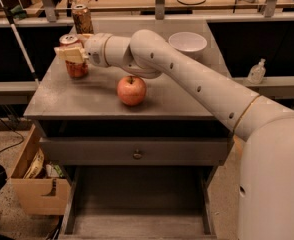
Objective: Place coke can into middle drawer
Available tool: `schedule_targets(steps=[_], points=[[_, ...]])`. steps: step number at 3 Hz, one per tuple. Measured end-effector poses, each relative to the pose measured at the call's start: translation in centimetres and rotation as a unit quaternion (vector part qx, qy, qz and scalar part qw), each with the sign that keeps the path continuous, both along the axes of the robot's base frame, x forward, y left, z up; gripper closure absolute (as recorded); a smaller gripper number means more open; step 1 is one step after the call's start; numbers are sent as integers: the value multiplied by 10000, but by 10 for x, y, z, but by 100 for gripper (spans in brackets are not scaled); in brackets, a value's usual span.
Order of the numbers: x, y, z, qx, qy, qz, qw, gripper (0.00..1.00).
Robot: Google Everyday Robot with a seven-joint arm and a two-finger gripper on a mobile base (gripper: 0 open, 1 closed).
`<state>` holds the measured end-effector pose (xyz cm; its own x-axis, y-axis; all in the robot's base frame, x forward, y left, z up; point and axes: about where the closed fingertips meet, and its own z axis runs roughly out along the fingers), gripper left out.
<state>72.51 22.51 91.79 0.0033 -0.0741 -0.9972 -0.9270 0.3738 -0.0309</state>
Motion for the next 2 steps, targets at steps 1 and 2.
schedule_targets(steps=[1, 2], points=[[-1, 2, 0, 1, 2, 18, 10000, 100], [1, -7, 25, 75, -121, 70, 9999, 100]])
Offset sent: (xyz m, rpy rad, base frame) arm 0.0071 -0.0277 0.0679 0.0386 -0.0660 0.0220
